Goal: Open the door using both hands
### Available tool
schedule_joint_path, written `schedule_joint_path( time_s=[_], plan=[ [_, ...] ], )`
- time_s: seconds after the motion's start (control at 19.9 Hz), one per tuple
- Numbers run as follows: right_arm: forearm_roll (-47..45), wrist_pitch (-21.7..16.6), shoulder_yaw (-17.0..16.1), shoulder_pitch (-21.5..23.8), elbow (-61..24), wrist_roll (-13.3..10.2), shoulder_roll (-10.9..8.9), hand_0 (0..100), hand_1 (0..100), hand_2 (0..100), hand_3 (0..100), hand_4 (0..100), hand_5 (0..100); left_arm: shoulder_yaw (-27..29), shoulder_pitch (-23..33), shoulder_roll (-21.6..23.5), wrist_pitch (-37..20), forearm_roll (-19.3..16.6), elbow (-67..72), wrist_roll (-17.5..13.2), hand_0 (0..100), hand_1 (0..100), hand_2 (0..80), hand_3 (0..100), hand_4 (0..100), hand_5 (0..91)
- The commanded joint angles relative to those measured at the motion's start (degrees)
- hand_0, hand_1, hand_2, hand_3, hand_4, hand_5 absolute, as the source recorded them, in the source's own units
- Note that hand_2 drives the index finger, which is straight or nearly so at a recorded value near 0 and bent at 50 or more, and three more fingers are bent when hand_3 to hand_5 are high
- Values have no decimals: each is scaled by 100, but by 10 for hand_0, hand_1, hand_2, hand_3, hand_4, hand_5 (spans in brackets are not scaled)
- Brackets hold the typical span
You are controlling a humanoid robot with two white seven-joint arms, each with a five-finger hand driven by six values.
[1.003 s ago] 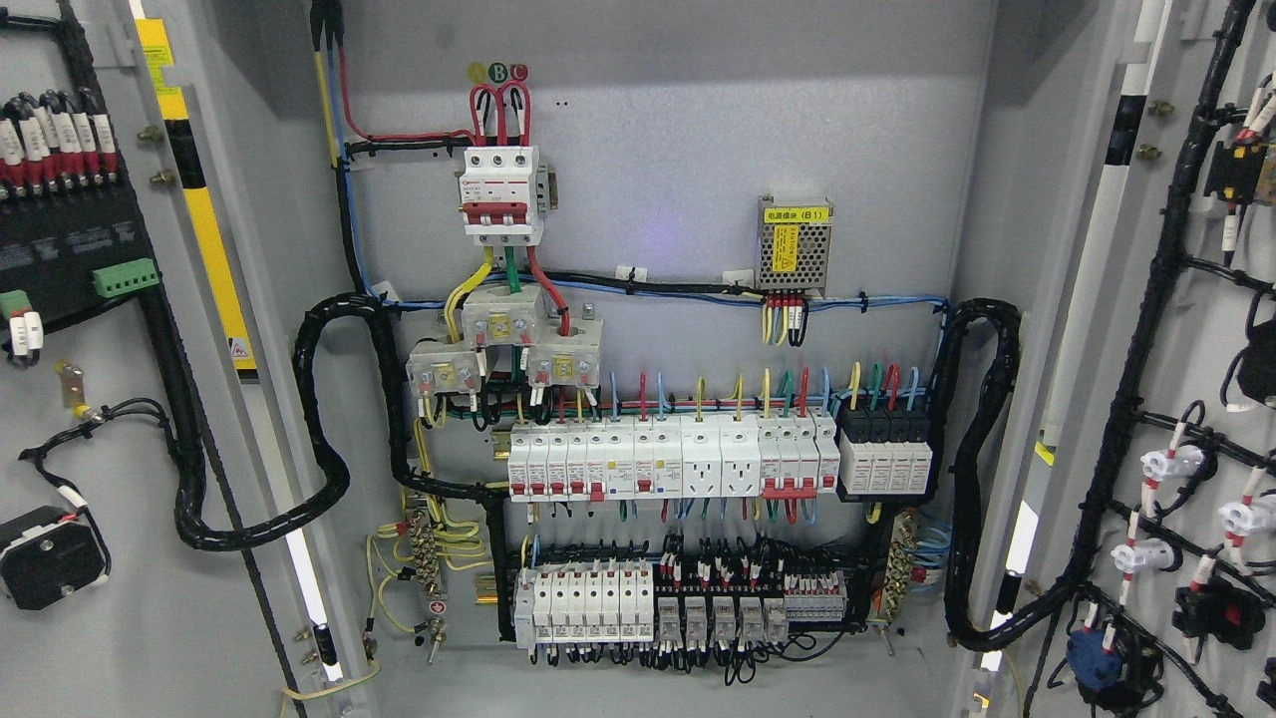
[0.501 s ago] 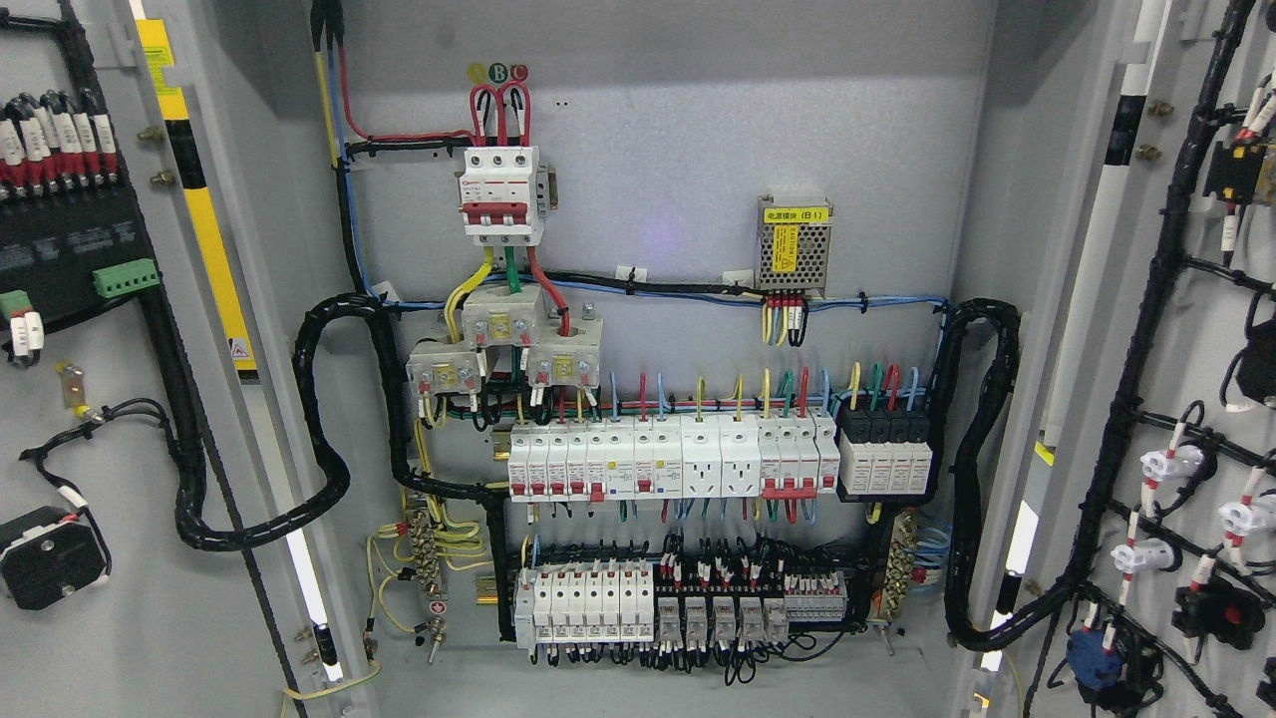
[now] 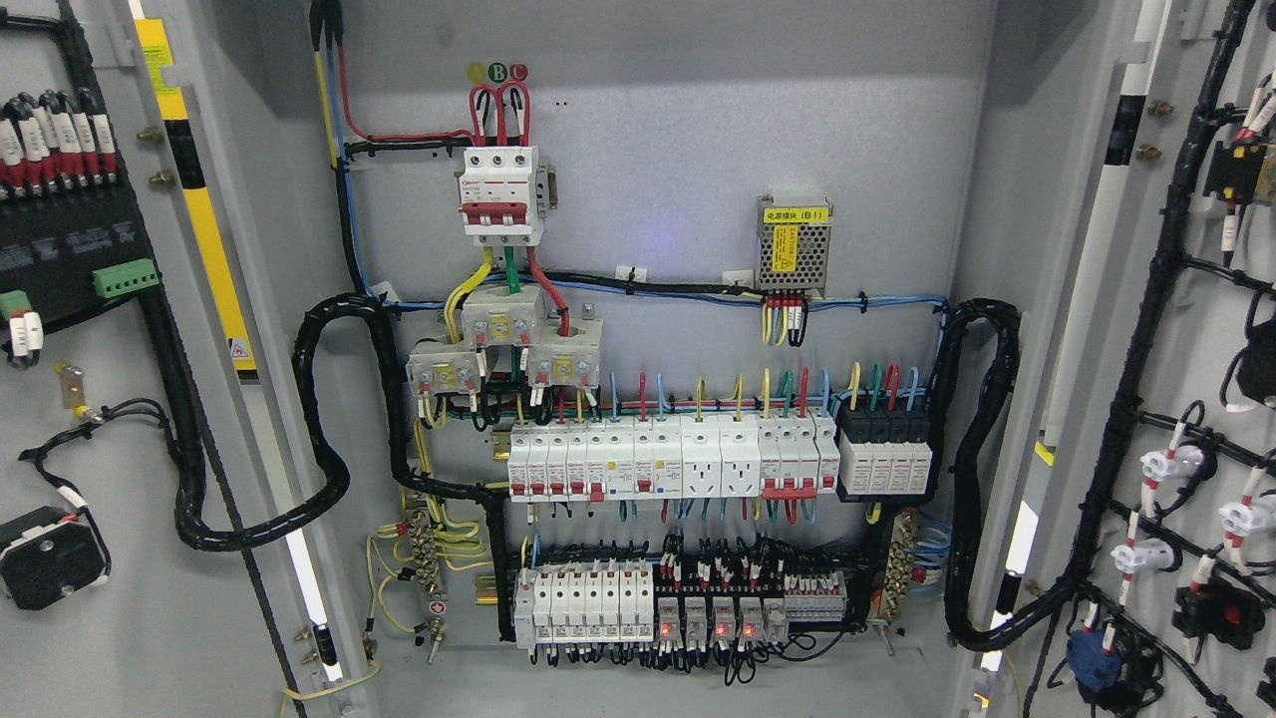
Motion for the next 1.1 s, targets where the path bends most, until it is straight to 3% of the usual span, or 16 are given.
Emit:
schedule_joint_path(
  time_s=[0.0,0.05,0.15,0.3,0.4,0.65,0.8,1.05],
  plan=[
    [740,28,157,-708,3759,-119,323,0,500,40,0,0,0,-1438,-251,-239,371,-27,2783,1692,120,556,0,0,0,0],
    [810,37,166,-796,3962,-137,384,0,500,40,0,0,0,-1438,-260,-248,617,-18,2756,1836,120,556,0,0,0,0],
    [1047,176,157,-1024,4367,-364,481,0,500,40,0,0,0,-1473,-260,-327,778,-27,2747,1820,120,556,0,0,0,0],
    [1127,1097,87,-1298,4649,-839,490,0,500,40,0,0,0,-1753,-260,-371,769,-394,2739,1811,120,556,0,0,0,0],
    [1145,1546,95,-1324,4606,-954,534,0,500,40,0,0,0,-1763,-260,-389,751,-860,2738,1811,120,556,0,0,0,0],
    [1171,2786,131,-1561,4544,-972,674,0,500,40,0,0,0,-1763,-304,-442,725,-914,2721,1811,120,556,0,0,0,0],
    [1180,3068,87,-1685,4544,-981,798,0,500,40,0,0,0,-1754,-374,-450,716,-914,2703,1802,120,556,0,0,0,0],
    [1188,3122,60,-1685,4571,-1094,833,0,500,40,0,0,0,-1754,-409,-450,716,-914,2712,1802,120,556,0,0,0,0]
  ],
)
